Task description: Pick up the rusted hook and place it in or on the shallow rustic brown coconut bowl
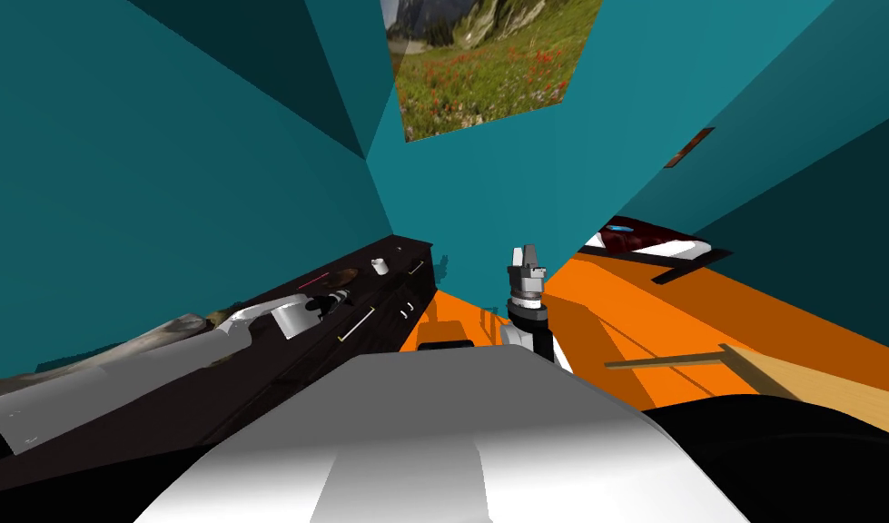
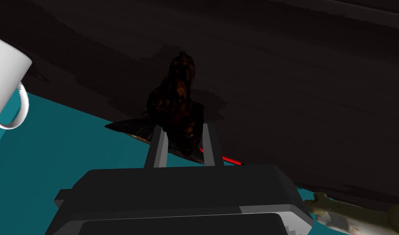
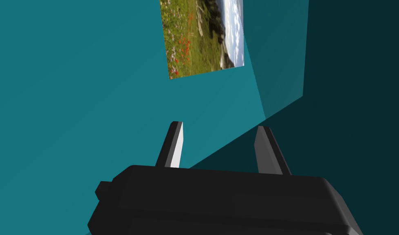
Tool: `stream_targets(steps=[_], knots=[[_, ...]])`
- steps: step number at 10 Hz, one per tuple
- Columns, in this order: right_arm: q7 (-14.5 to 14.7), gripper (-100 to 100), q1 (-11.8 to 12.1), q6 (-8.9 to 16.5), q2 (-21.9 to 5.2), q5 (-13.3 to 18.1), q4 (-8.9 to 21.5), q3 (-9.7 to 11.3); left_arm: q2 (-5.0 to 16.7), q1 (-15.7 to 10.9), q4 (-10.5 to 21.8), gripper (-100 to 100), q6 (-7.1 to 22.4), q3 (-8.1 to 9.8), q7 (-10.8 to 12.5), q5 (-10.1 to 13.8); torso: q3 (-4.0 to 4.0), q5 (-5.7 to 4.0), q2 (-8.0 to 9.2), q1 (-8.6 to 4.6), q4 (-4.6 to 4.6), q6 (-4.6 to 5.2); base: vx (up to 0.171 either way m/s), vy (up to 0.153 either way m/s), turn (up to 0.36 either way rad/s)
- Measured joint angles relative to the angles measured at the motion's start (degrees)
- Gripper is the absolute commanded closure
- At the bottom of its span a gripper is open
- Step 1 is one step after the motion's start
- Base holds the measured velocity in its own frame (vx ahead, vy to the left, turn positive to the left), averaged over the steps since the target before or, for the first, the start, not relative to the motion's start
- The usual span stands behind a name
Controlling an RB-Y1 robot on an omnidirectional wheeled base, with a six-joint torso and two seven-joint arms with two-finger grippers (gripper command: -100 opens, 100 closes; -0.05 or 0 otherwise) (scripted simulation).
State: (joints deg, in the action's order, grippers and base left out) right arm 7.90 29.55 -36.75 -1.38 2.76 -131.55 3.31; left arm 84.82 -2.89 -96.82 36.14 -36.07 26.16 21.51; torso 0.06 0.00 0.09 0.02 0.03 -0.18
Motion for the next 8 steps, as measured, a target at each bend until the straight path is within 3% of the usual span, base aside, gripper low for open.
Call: stream_targets(steps=[1, 2, 3, 8], knots=[[0.0, 0, 0.0, 0.0, 0.0, 0.0, 0.0, 0.0, 0.9, -0.2, -0.9, 100, 0.3, -0.18, 0.3, 0.4, 0.06, 0.0, 0.1, -0.06, 0.02, 0.0, -0.023, -0.013, 0.009], [0.0, 0, 0.0, 0.0, 0.0, 0.0, 0.0, 0.0, 0.9, -0.2, -1.0, 0, 0.4, -0.21, 0.4, 0.5, 0.03, 0.01, 0.03, -0.03, 0.01, 0.02, 0.0, 0.0, 0.0], [0.0, 0, 0.0, 0.0, 0.0, 0.0, 0.0, 0.0, 0.9, -0.2, -1.0, 100, 0.4, -0.21, 0.4, 0.5, -0.02, 0.02, -0.04, 0.02, 0.0, 0.03, 0.018, 0.034, -0.08], [0.0, 0, 0.0, 0.0, 0.0, 0.0, 0.0, 0.0, 6.9, -1.0, -3.0, 100, 0.6, -1.1, 1.8, 5.1, -0.21, 0.07, -0.38, 0.38, -0.06, 0.08, 0.06, 0.087, -0.089]])
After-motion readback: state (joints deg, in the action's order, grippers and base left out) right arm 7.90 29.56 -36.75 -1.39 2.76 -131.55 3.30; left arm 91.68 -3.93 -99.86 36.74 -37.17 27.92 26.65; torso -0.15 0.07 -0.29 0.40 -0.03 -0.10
